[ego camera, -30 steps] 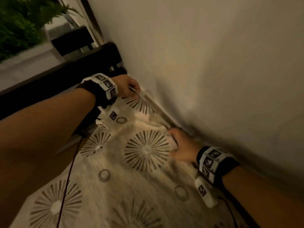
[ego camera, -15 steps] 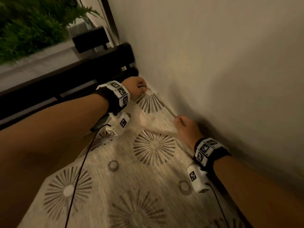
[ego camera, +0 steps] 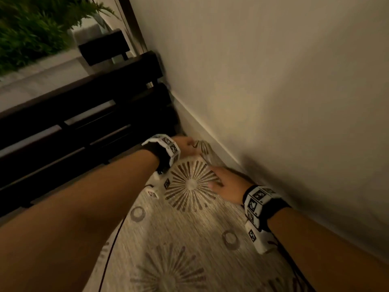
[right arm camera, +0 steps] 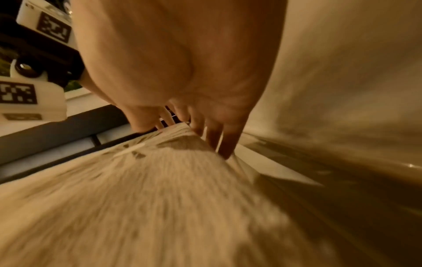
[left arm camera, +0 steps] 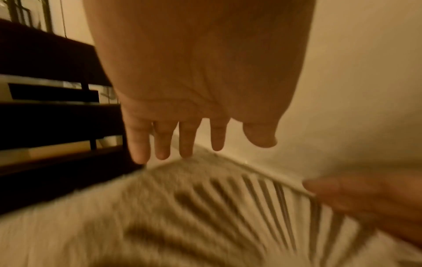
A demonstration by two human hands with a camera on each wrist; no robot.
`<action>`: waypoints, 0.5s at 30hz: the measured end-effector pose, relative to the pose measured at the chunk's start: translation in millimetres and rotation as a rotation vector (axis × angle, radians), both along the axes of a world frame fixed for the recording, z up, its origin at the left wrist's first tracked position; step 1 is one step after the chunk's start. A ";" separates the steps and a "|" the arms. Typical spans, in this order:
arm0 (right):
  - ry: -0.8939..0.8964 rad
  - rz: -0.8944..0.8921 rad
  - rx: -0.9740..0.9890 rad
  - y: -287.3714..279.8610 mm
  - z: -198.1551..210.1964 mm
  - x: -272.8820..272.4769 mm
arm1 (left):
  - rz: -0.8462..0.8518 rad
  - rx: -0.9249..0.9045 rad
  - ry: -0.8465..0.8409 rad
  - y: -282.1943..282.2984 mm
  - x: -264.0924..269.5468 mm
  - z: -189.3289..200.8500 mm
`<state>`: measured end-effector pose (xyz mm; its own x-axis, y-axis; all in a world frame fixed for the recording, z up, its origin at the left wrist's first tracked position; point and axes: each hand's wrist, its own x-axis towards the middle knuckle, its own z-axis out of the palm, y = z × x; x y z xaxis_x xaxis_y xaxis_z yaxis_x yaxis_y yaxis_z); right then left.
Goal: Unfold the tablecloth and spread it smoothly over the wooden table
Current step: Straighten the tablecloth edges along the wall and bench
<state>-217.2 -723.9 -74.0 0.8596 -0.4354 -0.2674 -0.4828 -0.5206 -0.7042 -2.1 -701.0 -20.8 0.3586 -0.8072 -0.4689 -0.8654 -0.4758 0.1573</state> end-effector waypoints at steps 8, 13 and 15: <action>0.310 0.163 0.016 4.8 -14.9 -1.0 | 0.074 0.037 -0.132 22.1 -12.9 -49.5; 0.397 0.157 -0.326 14.2 -12.0 -4.5 | 0.123 -0.023 -0.112 71.6 -26.8 -26.3; 0.361 0.160 -0.487 27.6 -3.2 -11.9 | 0.166 0.002 -0.106 111.2 -26.6 -19.2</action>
